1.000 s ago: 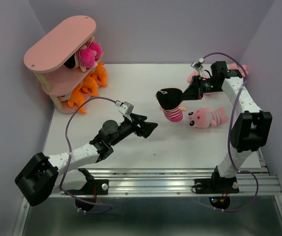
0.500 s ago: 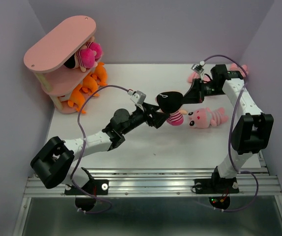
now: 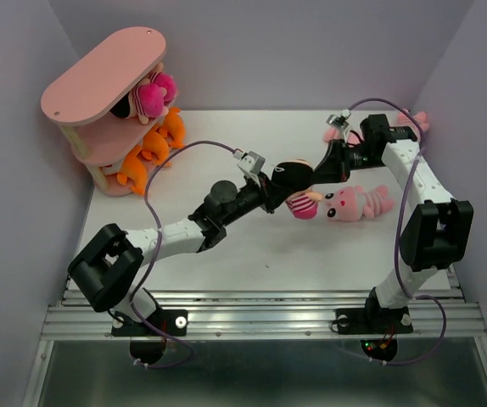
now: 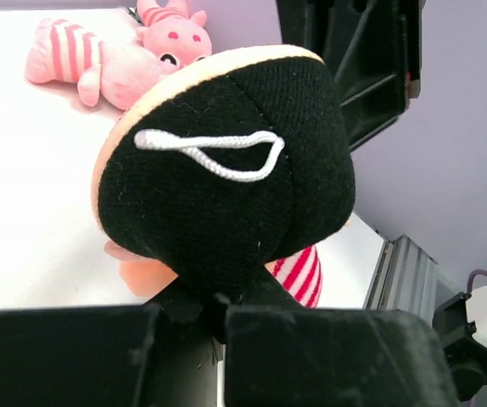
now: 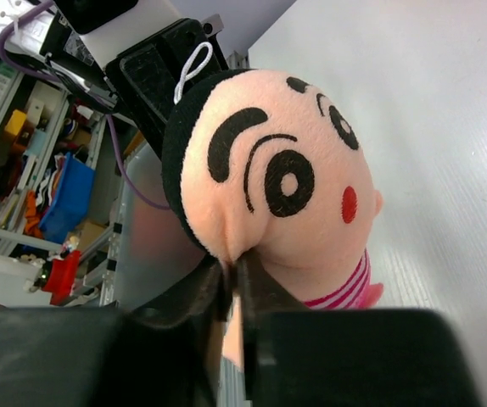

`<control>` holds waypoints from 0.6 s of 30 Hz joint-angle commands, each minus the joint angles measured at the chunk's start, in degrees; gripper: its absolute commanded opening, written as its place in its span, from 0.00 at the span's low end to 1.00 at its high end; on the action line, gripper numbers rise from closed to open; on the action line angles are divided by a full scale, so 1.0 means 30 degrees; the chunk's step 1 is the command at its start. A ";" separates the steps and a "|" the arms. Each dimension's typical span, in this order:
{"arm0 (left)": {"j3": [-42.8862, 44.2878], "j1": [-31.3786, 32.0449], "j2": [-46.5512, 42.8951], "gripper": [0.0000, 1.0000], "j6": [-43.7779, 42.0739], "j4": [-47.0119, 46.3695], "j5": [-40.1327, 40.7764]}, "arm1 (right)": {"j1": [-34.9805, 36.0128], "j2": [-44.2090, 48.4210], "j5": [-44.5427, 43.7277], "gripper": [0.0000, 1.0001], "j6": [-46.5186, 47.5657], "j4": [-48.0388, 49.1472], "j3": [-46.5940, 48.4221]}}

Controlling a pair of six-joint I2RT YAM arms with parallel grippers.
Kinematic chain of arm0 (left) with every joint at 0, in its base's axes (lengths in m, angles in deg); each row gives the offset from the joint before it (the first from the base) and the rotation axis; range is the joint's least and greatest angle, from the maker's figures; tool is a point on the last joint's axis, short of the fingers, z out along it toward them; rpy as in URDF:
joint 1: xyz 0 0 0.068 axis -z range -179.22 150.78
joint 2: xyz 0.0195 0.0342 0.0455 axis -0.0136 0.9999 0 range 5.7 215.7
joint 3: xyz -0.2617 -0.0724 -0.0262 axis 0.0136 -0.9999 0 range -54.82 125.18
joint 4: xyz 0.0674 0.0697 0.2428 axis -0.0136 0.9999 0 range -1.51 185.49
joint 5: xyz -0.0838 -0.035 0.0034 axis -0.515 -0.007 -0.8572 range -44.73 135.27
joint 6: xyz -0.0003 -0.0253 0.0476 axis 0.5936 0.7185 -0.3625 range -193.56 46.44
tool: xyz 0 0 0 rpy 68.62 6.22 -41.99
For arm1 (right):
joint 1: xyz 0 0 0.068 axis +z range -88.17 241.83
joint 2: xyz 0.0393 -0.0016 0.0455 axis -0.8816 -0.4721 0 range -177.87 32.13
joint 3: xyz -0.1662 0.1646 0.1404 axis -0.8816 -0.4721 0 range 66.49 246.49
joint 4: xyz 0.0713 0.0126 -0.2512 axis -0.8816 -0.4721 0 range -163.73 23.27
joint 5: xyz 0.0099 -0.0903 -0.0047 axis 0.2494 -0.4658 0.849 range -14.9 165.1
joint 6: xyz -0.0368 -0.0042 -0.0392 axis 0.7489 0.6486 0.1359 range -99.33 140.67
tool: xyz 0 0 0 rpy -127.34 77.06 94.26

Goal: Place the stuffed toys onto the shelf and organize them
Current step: Pass the stuffed toy from the right arm to the left

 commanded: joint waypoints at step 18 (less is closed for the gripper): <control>-0.3544 -0.2819 -0.0689 0.00 0.6932 -0.6650 -0.9784 | 0.1463 0.3005 -0.2896 1.00 0.3944 0.1714 0.0392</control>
